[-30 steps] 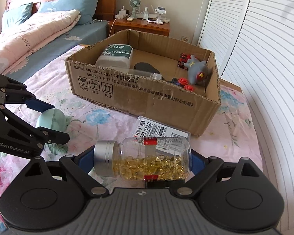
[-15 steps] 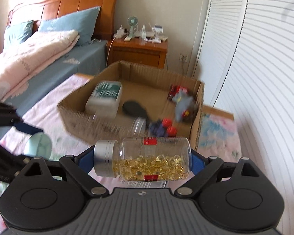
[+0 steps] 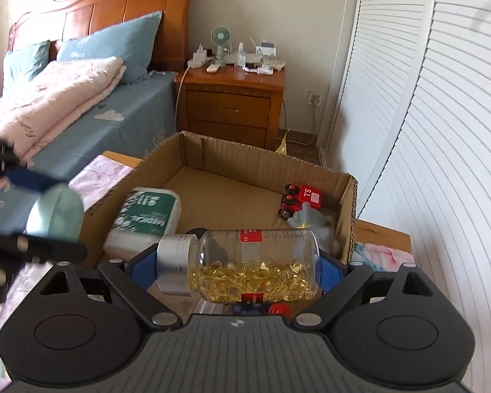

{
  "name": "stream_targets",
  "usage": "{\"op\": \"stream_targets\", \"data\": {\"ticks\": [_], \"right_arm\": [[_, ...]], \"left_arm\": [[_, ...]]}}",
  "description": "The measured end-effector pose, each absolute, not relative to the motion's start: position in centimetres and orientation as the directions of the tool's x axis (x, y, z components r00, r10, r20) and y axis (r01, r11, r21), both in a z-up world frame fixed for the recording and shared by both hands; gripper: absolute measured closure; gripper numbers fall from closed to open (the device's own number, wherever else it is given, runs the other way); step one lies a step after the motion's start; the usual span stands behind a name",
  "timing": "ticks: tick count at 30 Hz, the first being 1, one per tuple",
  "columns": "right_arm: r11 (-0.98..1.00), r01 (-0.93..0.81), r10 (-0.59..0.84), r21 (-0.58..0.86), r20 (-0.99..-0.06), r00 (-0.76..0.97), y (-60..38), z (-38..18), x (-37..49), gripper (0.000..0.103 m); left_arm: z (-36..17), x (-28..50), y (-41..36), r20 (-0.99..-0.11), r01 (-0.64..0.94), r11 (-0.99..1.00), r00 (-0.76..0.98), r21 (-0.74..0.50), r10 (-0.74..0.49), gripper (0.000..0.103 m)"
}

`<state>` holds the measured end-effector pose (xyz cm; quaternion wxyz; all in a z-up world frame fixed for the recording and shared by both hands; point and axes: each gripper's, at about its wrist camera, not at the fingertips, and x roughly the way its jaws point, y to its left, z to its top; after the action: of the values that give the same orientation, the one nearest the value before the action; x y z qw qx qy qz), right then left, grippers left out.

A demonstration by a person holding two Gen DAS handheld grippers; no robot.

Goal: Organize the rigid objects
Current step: 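Carry blue case into box with left tool while right tool drops capsule bottle in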

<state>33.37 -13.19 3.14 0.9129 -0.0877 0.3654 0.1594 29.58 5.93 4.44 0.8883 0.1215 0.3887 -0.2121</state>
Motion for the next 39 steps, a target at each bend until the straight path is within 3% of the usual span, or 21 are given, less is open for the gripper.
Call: {"op": "stream_targets", "data": {"ticks": [4, 7, 18, 19, 20, 22, 39], "right_arm": [[0.935, -0.355, 0.242, -0.015, -0.705, 0.667, -13.6, 2.2, 35.0, 0.007], [0.932, -0.363, 0.262, 0.003, -0.699, 0.666, -14.3, 1.7, 35.0, 0.000], [0.929, -0.365, 0.305, 0.060, -0.682, 0.665, -17.0, 2.1, 31.4, 0.000], [0.929, -0.365, 0.304, 0.058, -0.682, 0.665, -17.1, 2.2, 31.0, 0.000], [0.928, -0.368, 0.306, 0.058, -0.682, 0.664, -17.3, 2.3, 30.8, 0.000], [0.927, -0.372, 0.306, 0.052, -0.680, 0.667, -17.4, 2.6, 30.1, 0.000], [0.948, -0.318, 0.248, 0.027, -0.687, 0.683, -16.4, 3.5, 22.6, 0.000]], "left_arm": [[4.4, 33.4, 5.7, -0.750, 0.455, 0.889, 0.604, 0.046, -0.270, 0.043], [4.0, 36.1, 5.0, -0.758, 0.450, 0.891, 0.601, 0.058, -0.254, 0.043], [2.2, 41.6, 1.4, -0.770, 0.469, 0.881, 0.582, 0.056, -0.260, 0.043], [2.1, 41.7, 1.2, -0.765, 0.458, 0.887, 0.592, 0.062, -0.252, 0.037], [2.0, 41.7, 1.0, -0.764, 0.452, 0.890, 0.595, 0.064, -0.248, 0.024], [2.1, 41.3, 0.9, -0.751, 0.446, 0.893, 0.609, 0.060, -0.254, 0.014], [6.0, 31.6, 2.9, -0.730, 0.402, 0.913, 0.643, 0.065, -0.231, 0.008]]}}
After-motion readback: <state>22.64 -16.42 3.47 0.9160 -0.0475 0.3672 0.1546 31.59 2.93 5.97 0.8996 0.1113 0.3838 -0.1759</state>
